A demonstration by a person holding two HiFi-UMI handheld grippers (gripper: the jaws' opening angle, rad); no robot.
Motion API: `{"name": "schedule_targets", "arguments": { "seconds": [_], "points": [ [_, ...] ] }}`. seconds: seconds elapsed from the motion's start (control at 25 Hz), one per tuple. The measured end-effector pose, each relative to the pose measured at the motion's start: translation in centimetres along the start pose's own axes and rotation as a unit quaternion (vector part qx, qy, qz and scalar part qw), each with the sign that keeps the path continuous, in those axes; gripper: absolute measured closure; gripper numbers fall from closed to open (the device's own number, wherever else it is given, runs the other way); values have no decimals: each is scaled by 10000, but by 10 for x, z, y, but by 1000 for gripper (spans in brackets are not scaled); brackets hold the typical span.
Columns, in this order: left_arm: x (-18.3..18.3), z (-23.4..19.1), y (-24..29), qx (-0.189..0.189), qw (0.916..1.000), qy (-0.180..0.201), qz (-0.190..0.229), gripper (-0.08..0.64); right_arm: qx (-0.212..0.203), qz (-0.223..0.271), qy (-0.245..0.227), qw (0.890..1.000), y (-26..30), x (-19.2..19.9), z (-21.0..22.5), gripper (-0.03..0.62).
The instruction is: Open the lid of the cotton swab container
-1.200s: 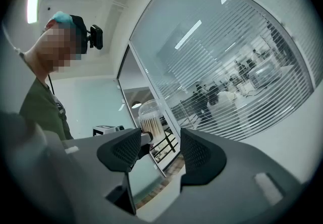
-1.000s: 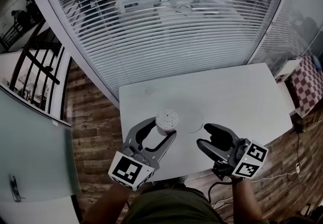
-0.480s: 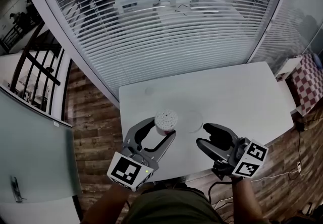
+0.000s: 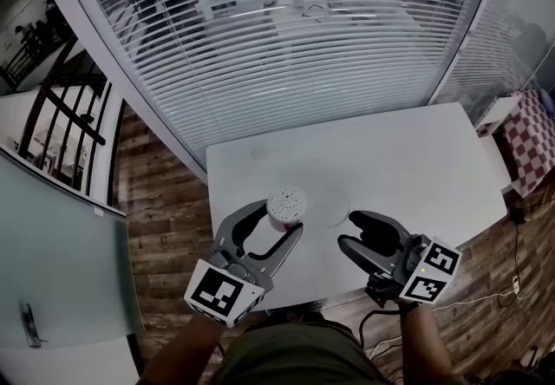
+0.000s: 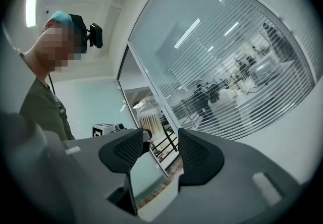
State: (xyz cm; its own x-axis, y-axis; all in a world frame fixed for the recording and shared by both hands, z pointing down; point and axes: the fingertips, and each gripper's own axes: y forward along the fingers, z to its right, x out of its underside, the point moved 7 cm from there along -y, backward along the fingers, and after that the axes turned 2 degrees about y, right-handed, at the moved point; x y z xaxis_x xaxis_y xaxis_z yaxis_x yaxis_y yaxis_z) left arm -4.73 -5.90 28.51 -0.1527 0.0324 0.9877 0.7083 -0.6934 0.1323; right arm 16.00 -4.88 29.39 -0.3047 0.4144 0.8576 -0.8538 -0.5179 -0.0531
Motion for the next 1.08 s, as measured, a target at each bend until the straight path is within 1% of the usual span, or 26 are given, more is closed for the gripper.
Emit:
{"name": "schedule_targets", "arguments": {
  "seconds": [0.12,0.32,0.72,0.84,1.0,1.08],
  "points": [
    [-4,2,1,30,9999,-106,64,324,10,-25,-4,10000,1,1,0,365],
    [3,-3,0,-13,10000,-14,1,324,40,-26,30,10000,3,1,2,365],
    [0,-3,4,37,9998,-179,101,324,96,-22,54,9999,3,1,7,376],
    [6,-5,4,7,10000,-80,53,324,89,-34,62,9999,4,3,8,376],
    [2,-4,6,42,9998,-149,96,324,66,-9,121,9999,4,3,9,376],
    [2,-5,6,35,9999,-121,79,324,60,4,128,9999,4,2,9,376]
  ]
}}
